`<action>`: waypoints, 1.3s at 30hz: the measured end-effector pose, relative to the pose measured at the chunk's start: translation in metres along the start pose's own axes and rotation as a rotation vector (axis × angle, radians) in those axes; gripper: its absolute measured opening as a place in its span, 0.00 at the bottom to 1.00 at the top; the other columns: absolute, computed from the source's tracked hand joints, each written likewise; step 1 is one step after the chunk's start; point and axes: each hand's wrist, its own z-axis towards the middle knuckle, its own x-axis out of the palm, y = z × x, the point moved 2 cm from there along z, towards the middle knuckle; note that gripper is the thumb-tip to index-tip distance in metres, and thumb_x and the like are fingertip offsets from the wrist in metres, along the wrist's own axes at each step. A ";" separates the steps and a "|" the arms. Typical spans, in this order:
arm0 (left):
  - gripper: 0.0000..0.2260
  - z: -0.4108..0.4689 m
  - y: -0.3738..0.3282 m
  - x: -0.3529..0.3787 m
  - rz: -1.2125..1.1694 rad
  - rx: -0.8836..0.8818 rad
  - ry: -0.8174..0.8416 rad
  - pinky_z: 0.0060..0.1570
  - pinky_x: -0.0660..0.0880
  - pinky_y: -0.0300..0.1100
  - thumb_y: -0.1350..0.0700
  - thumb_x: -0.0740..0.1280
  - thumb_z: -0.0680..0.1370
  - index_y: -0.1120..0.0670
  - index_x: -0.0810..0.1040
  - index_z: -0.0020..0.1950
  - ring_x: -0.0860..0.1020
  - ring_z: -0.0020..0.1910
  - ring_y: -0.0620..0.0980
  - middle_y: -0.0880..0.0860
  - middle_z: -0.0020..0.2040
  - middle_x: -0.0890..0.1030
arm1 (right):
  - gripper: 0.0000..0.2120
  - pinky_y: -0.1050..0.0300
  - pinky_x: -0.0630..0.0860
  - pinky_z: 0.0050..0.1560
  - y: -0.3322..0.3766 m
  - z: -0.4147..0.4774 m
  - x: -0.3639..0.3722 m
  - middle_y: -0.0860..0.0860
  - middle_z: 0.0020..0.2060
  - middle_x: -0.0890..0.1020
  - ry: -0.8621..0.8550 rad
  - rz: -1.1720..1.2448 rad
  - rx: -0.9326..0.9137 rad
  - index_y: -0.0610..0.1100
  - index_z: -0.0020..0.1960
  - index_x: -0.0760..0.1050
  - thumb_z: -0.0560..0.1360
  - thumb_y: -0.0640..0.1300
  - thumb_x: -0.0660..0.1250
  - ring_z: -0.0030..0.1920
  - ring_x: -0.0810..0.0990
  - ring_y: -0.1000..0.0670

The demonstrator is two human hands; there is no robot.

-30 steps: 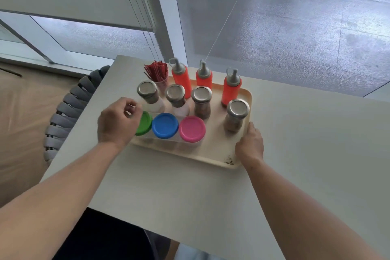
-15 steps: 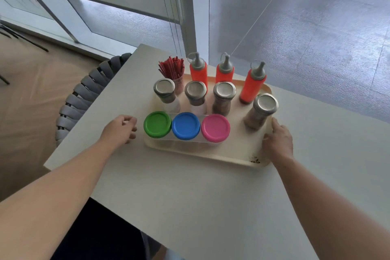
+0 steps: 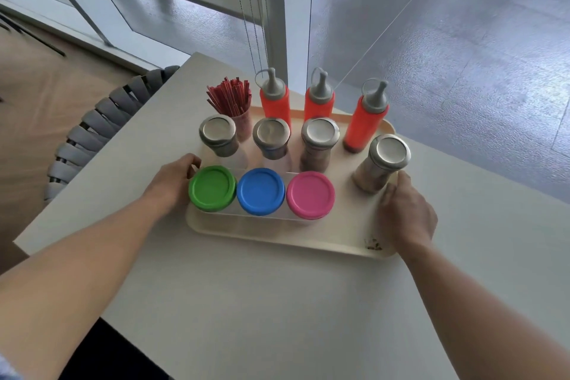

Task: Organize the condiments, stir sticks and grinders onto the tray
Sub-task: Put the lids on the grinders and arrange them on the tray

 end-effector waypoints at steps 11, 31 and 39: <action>0.08 -0.005 -0.004 0.017 0.264 0.026 -0.093 0.44 0.70 0.50 0.52 0.61 0.83 0.55 0.68 0.57 0.74 0.44 0.59 0.62 0.52 0.81 | 0.06 0.50 0.65 0.42 0.001 0.010 0.001 0.42 0.47 0.83 -0.050 0.025 -0.061 0.47 0.49 0.65 0.82 0.48 0.54 0.47 0.78 0.36; 0.12 -0.094 0.082 -0.014 0.198 -0.094 -0.206 0.45 0.71 0.51 0.46 0.59 0.85 0.55 0.68 0.57 0.79 0.48 0.63 0.64 0.53 0.82 | 0.05 0.48 0.68 0.42 0.050 -0.044 0.005 0.44 0.43 0.81 0.045 0.103 -0.239 0.48 0.48 0.65 0.81 0.46 0.54 0.41 0.73 0.39; 0.13 -0.182 0.148 -0.049 0.224 -0.218 -0.296 0.45 0.70 0.52 0.46 0.59 0.84 0.56 0.70 0.58 0.80 0.53 0.66 0.65 0.53 0.82 | 0.05 0.49 0.69 0.41 0.100 -0.109 0.006 0.50 0.40 0.77 0.124 0.108 -0.377 0.49 0.48 0.66 0.80 0.46 0.52 0.41 0.74 0.40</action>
